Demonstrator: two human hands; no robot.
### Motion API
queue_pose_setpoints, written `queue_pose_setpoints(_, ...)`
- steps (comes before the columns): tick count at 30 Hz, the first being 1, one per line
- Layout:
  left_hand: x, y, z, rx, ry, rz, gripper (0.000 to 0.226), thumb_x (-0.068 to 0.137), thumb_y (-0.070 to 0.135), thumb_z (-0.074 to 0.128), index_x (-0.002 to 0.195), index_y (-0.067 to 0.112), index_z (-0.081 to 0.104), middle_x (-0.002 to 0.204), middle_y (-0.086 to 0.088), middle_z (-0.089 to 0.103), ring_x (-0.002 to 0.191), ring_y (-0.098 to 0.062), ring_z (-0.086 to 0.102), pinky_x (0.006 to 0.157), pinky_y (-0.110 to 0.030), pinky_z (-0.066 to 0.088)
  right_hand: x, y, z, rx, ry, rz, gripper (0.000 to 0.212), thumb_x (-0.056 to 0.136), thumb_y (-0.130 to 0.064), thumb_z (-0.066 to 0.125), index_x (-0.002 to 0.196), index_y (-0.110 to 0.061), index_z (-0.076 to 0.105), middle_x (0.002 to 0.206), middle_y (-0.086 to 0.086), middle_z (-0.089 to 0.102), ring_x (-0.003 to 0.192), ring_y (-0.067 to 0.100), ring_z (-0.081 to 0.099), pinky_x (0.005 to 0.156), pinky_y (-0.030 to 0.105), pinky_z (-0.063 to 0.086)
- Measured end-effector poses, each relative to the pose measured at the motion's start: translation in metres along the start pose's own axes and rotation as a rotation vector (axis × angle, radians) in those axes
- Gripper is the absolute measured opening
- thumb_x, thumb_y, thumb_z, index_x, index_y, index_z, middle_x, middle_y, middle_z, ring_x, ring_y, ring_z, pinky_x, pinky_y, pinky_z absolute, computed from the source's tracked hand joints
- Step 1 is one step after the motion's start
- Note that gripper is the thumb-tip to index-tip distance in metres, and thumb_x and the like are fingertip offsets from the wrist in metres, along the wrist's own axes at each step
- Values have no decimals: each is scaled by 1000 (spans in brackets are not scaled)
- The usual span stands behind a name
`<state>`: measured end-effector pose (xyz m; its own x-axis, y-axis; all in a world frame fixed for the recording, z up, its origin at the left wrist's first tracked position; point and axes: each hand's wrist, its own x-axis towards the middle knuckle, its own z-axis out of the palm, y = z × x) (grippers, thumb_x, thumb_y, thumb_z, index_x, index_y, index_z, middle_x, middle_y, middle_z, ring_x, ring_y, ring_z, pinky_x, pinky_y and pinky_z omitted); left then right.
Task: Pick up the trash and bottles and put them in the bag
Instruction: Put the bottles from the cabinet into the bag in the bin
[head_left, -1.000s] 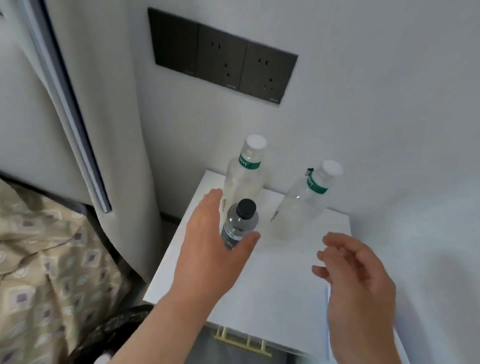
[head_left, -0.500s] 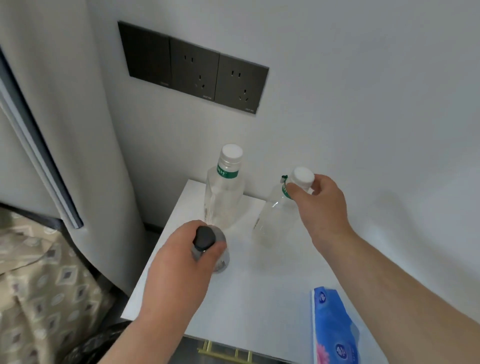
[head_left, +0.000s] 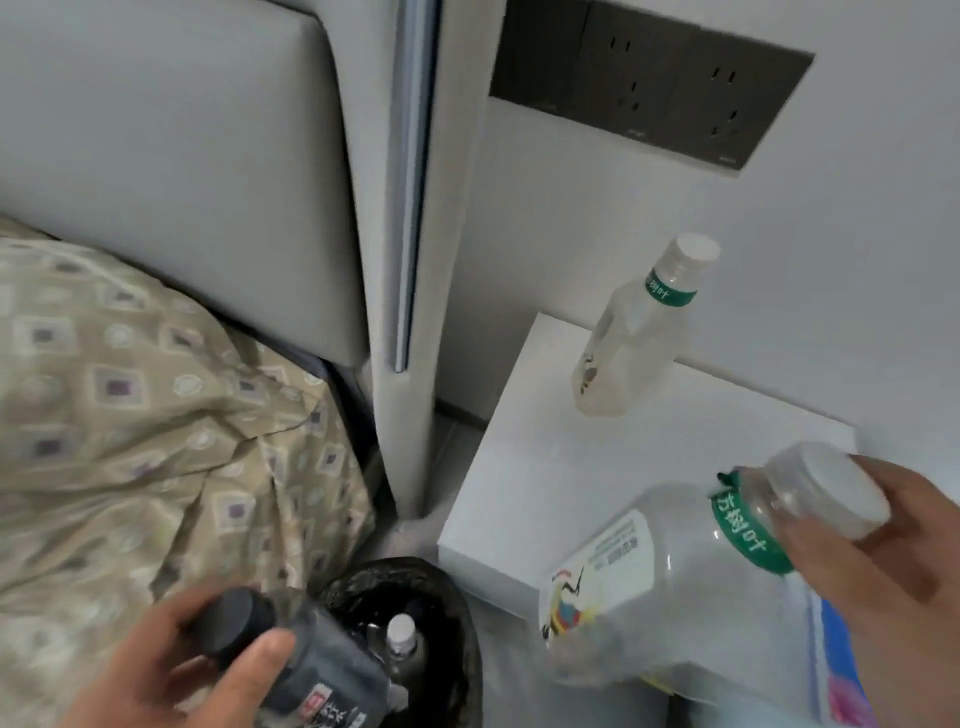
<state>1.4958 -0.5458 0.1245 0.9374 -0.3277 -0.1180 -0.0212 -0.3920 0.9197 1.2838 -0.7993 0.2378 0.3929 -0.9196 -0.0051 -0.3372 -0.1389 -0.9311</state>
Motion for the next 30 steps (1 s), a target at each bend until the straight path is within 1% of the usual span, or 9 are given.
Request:
queue_pose_setpoints(2, 2, -14, -7, 29, 36, -50, 37, 41, 48, 76, 76, 52, 62, 72, 29, 68, 60, -1, 64, 54, -9, 48, -25, 7, 28, -3, -172, 97, 35, 67, -6, 75, 86, -36, 71, 77, -9, 75, 67, 3, 69, 59, 10, 52)
queue_pose_setpoints(4, 5, -30, -12, 137, -24, -121, 39, 53, 34, 85, 77, 53, 61, 72, 32, 66, 63, -4, 65, 58, -10, 47, -44, 13, 61, 23, -302, 196, 28, 66, -1, 77, 81, -23, 71, 77, -1, 76, 67, 5, 70, 59, 8, 50)
queue_pose_setpoints(6, 8, -46, -14, 218, -90, -209, 35, 64, 27, 84, 75, 50, 60, 71, 24, 69, 67, -5, 65, 69, -21, 50, -57, 26, 96, -19, -388, 245, 29, 66, 0, 80, 79, -24, 70, 77, -2, 76, 70, 4, 70, 61, 6, 48)
queue_pose_setpoints(8, 10, -66, -10, 325, -187, -250, 22, 71, 36, 78, 76, 44, 59, 74, 17, 68, 77, -5, 64, 76, -32, 51, -66, 50, 127, -75, -465, 271, 29, 68, -9, 82, 82, -29, 68, 79, -9, 75, 75, -1, 69, 66, 7, 48)
queue_pose_setpoints(11, 12, -99, 5, 409, -294, -297, 21, 77, 49, 67, 93, 41, 56, 82, 17, 67, 82, -5, 63, 76, -31, 52, -72, 89, 165, -130, -552, 294, 29, 70, -23, 81, 89, -36, 63, 90, -22, 71, 87, -6, 66, 82, 19, 49)
queue_pose_setpoints(15, 22, -138, 31, 481, -343, -333, 33, 81, 51, 61, 108, 32, 59, 88, 10, 69, 77, -5, 63, 61, -22, 48, -66, 133, 201, -162, -584, 338, 30, 74, -32, 78, 97, -35, 59, 96, -26, 69, 93, -11, 62, 84, 19, 48)
queue_pose_setpoints(19, 26, -170, 53, 551, -388, -395, 27, 82, 47, 62, 99, 26, 58, 87, 7, 68, 67, -8, 62, 56, -20, 47, -57, 168, 223, -209, -588, 388, 26, 77, -30, 75, 96, -34, 57, 97, -16, 69, 94, -3, 63, 78, 21, 47)
queue_pose_setpoints(23, 27, -201, 63, 632, -461, -407, 24, 77, 43, 64, 85, 23, 53, 98, 2, 65, 88, -19, 64, 75, -34, 53, -53, 197, 243, -279, -601, 420, 25, 78, -29, 74, 92, -33, 54, 96, -13, 67, 90, 3, 62, 75, 27, 47)
queue_pose_setpoints(30, 26, -230, 57, 1029, -615, -212, 28, 86, 40, 59, 106, 20, 55, 116, 0, 57, 111, -22, 55, 86, -34, 46, -58, 236, 274, -378, -691, 431, 25, 78, -46, 66, 97, -33, 54, 94, -13, 67, 91, 6, 62, 84, 34, 51)
